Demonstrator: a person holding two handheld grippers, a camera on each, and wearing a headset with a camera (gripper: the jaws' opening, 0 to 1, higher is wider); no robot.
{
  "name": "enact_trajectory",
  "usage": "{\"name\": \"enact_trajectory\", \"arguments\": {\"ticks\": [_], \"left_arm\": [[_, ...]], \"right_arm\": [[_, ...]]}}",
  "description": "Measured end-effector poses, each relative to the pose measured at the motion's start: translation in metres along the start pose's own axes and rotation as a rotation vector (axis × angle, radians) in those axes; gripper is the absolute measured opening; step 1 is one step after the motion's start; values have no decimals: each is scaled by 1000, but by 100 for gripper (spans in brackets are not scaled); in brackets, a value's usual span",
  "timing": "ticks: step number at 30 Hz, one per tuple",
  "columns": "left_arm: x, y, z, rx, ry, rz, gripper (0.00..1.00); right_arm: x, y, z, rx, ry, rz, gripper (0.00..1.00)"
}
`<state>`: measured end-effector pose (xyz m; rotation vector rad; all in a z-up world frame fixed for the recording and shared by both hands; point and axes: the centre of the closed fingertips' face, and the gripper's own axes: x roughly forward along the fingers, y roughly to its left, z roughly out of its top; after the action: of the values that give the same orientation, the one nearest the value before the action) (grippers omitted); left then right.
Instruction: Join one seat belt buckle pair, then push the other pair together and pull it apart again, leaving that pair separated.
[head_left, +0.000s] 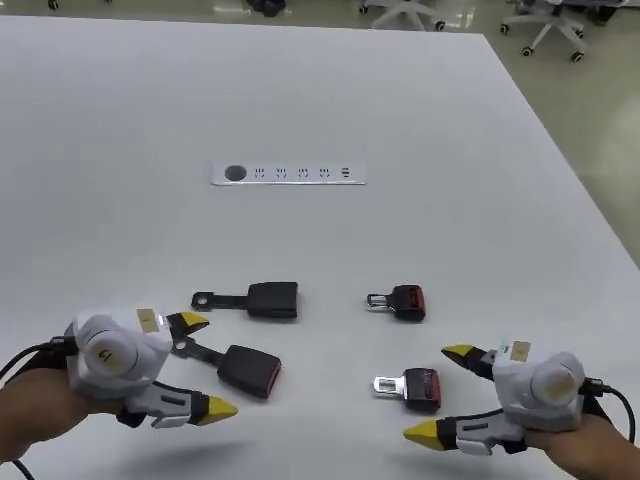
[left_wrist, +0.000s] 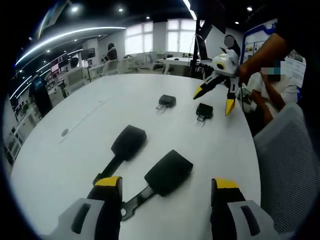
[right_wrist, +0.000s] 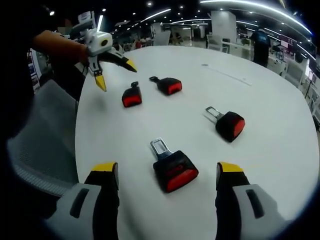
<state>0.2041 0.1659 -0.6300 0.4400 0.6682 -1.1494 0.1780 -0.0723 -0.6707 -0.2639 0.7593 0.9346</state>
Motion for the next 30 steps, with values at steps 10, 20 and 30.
{"name": "enact_trajectory", "arguments": {"ticks": [10,20,30], "left_arm": [[26,10,-17,131,94,-82,70],[51,12,-27,211,131,-152,59],[57,11,-31,234,138,-197,41]], "right_arm": [[5,-3,-5,-35,46,54,67],[8,3,-12,-135,121,127,56],[14,-2,-12,-141,114,142,49]]}}
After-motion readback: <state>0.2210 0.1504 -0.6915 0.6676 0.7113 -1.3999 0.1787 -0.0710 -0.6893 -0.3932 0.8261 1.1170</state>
